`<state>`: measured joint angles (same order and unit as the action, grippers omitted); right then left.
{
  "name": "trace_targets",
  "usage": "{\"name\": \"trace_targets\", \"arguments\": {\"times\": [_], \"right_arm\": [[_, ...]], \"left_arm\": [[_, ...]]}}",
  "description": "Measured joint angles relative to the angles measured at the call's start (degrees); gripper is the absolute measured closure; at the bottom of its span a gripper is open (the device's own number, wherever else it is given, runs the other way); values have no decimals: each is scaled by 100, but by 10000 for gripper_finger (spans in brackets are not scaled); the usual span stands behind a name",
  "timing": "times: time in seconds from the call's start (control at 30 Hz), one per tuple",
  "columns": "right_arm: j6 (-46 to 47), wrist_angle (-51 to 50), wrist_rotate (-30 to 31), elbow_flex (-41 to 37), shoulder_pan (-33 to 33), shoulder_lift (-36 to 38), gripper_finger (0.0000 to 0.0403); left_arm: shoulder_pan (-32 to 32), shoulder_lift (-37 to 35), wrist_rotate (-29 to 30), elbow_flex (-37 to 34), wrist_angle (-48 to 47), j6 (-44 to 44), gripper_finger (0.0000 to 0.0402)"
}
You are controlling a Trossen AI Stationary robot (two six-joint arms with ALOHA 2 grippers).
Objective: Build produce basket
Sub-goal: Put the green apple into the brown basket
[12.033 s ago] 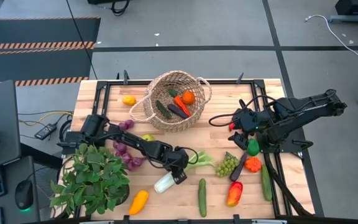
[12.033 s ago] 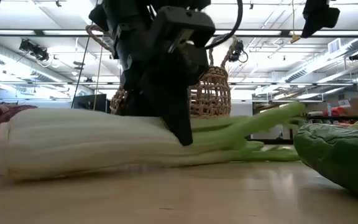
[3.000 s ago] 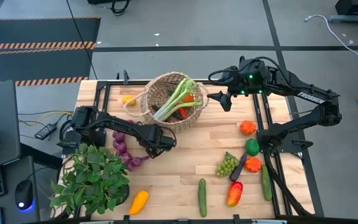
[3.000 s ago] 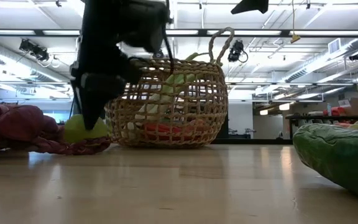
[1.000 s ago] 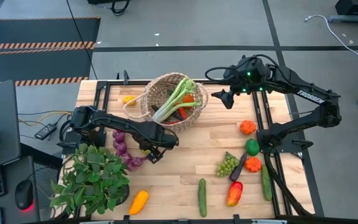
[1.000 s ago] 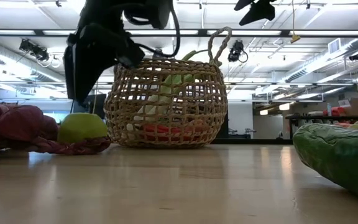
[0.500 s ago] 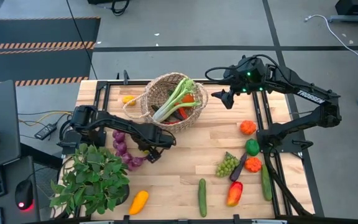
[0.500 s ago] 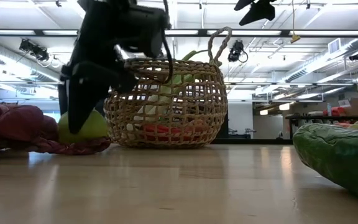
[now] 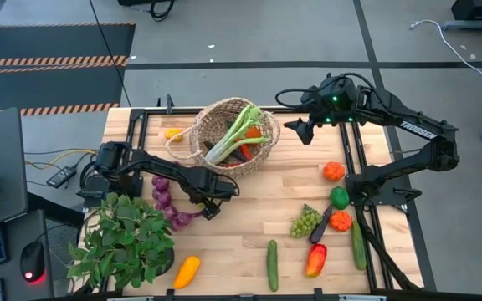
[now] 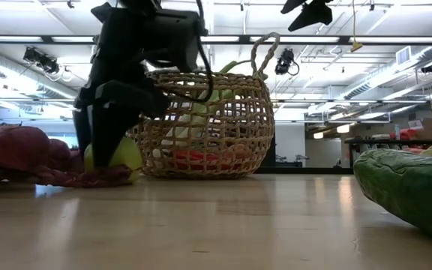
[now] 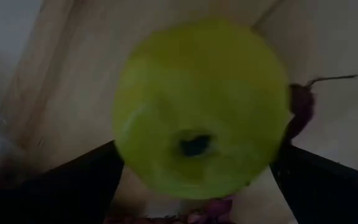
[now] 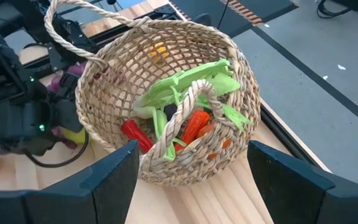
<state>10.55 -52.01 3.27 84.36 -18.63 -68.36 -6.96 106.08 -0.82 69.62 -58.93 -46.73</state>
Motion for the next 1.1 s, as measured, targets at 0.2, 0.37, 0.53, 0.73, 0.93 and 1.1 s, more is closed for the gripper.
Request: {"name": "trace_targets", "arguments": {"times": [0.2, 0.37, 0.53, 0.73, 0.93, 1.1], "right_arm": [[2, 0, 12, 0, 0, 0, 101], [151, -2, 11, 0, 0, 0, 101], [151, -2, -5, 0, 0, 0, 101], [131, -2, -26, 0, 0, 0, 101], [-49, -2, -31, 0, 0, 0, 101], [-63, -2, -33, 0, 0, 0, 101]], "left_arm": [[4, 0, 28, 28, 228, 0, 6], [4, 0, 70, 15, 230, -37, 27], [4, 0, 55, 16, 231, -183, 105], [3, 4, -76, 347, 173, -213, 123], [4, 4, -93, 1225, -241, -207, 97], [4, 4, -94, 2021, -704, -204, 104]]}}
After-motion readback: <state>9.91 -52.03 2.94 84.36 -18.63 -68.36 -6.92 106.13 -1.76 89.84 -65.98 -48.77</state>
